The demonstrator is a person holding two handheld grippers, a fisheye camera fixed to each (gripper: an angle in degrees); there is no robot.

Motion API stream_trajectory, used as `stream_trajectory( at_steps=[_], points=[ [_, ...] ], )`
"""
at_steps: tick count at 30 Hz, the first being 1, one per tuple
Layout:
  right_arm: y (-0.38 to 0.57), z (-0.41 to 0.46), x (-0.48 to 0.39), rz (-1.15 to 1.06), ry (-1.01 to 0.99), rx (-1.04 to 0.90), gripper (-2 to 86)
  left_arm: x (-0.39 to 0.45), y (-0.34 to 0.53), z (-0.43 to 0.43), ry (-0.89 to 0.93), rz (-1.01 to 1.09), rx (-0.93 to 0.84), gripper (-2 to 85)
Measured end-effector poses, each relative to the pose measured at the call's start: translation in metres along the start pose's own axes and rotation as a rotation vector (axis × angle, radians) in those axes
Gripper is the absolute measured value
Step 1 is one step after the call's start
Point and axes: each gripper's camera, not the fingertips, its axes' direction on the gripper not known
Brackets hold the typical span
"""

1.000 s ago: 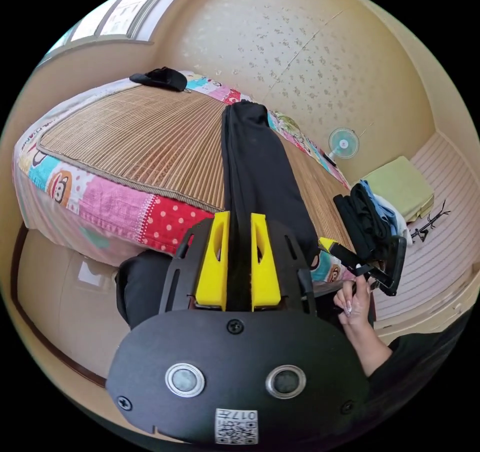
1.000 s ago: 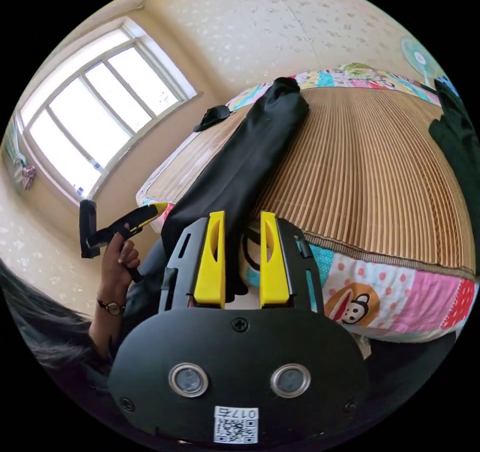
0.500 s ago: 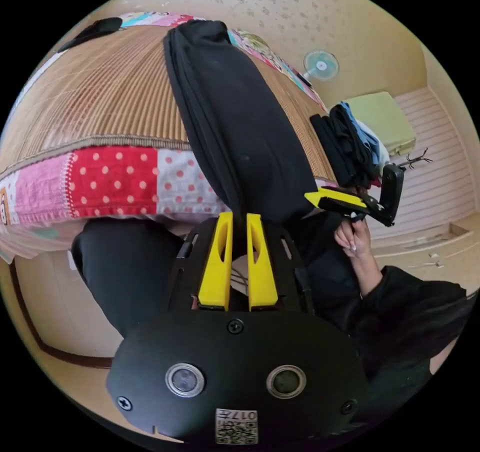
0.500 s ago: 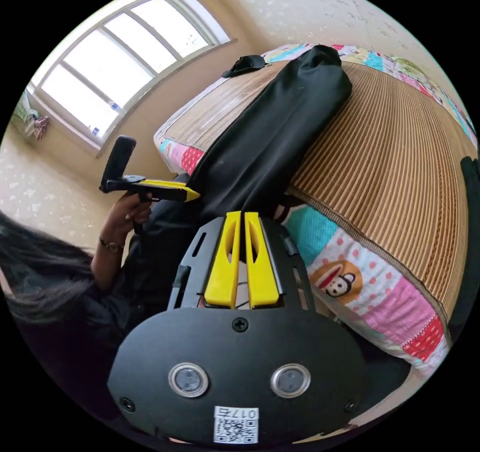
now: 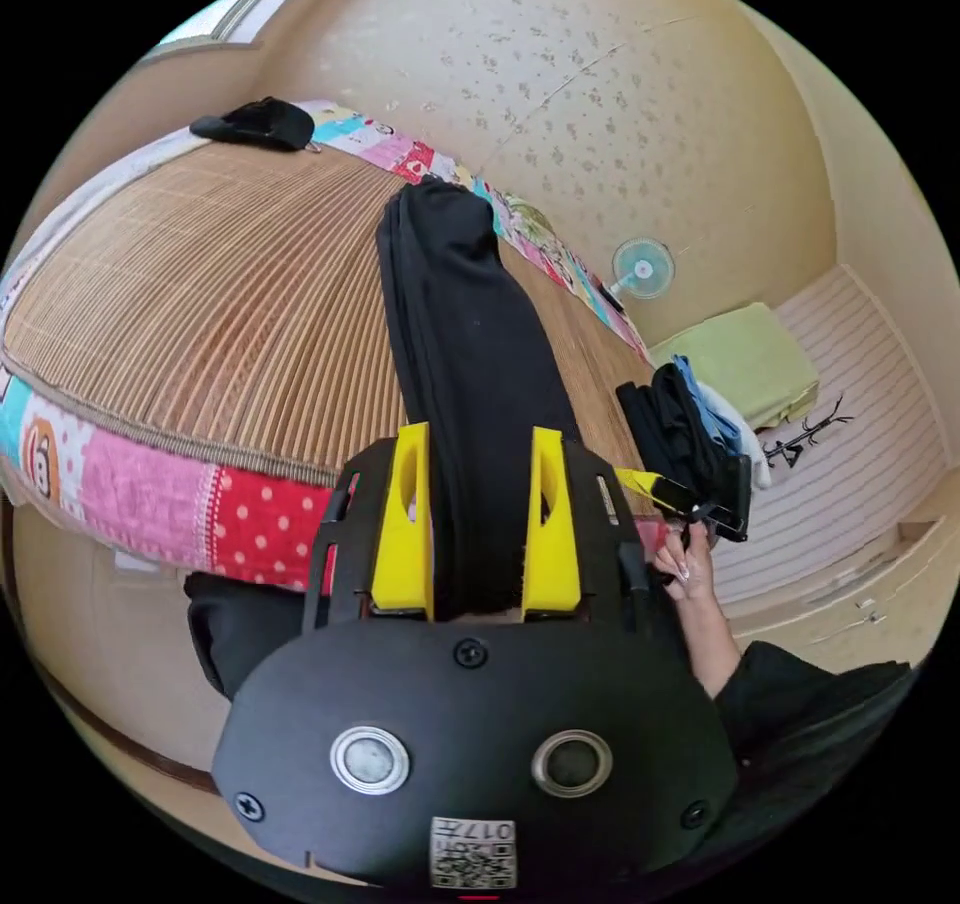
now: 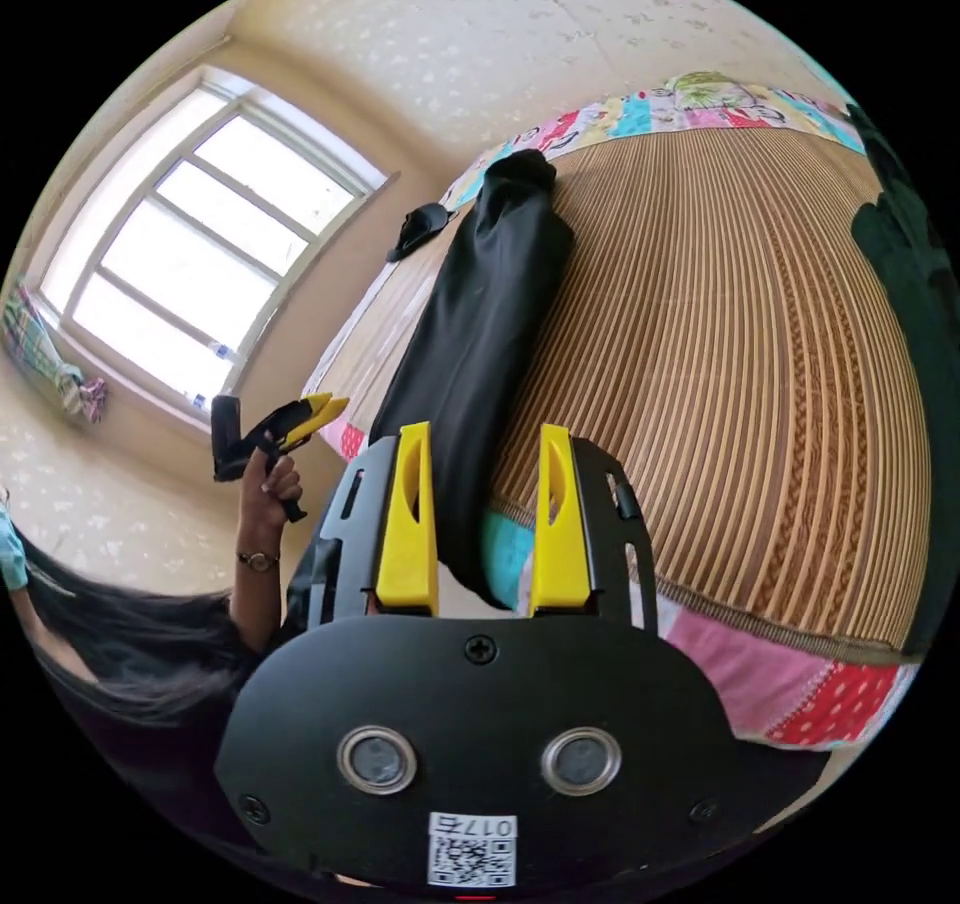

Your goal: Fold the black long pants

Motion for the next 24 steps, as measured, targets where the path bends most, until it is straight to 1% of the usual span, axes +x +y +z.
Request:
stream_trajectory(
  at_steps=[1,3,5,8,10,13,14,15,17,19,22,24],
  points=[
    [-0.004,0.003,0.004,0.007,0.001,0.006,14.0,-0.003,-0.004,0.008,-0.025,-0.005,-0.013,14.5],
    [-0.015,0.019,0.019,0.033,0.016,-0.005,13.8,-0.015,-0.009,0.038,-0.075,-0.012,-0.109,14.9],
    [-0.016,0.032,0.028,0.053,0.005,-0.036,13.9,-0.016,0.000,0.031,-0.083,0.007,-0.050,13.7],
    [-0.001,0.027,0.029,0.059,0.024,0.025,14.2,-0.019,0.013,0.028,0.009,-0.003,-0.041,15.1],
    [0.008,0.024,0.025,0.051,0.052,0.048,14.1,-0.025,0.014,0.026,0.006,-0.030,-0.057,14.2],
    [0.023,0.022,0.021,0.064,0.075,0.079,13.3,-0.042,0.013,0.023,-0.029,-0.065,-0.056,10.0],
    [0.028,0.020,0.020,0.065,0.090,0.097,12.5,-0.051,0.014,0.021,0.005,-0.080,-0.057,8.0],
    [0.031,0.021,0.020,0.053,0.056,0.078,11.6,-0.060,0.014,0.021,0.054,-0.096,-0.065,6.9],
    [0.036,0.027,0.025,0.063,-0.071,0.038,9.0,-0.072,0.015,0.020,0.114,-0.111,-0.077,5.7],
    [0.041,0.027,0.031,0.080,-0.136,0.020,7.4,-0.081,0.016,0.015,0.178,-0.094,-0.099,5.2],
    [0.047,0.012,0.054,0.114,-0.387,-0.027,4.9,-0.104,0.027,-0.008,0.437,-0.080,-0.085,5.0],
    [0.061,-0.017,0.063,0.069,-0.647,0.007,3.1,-0.120,0.042,-0.037,0.732,-0.063,-0.012,4.9]
  ],
)
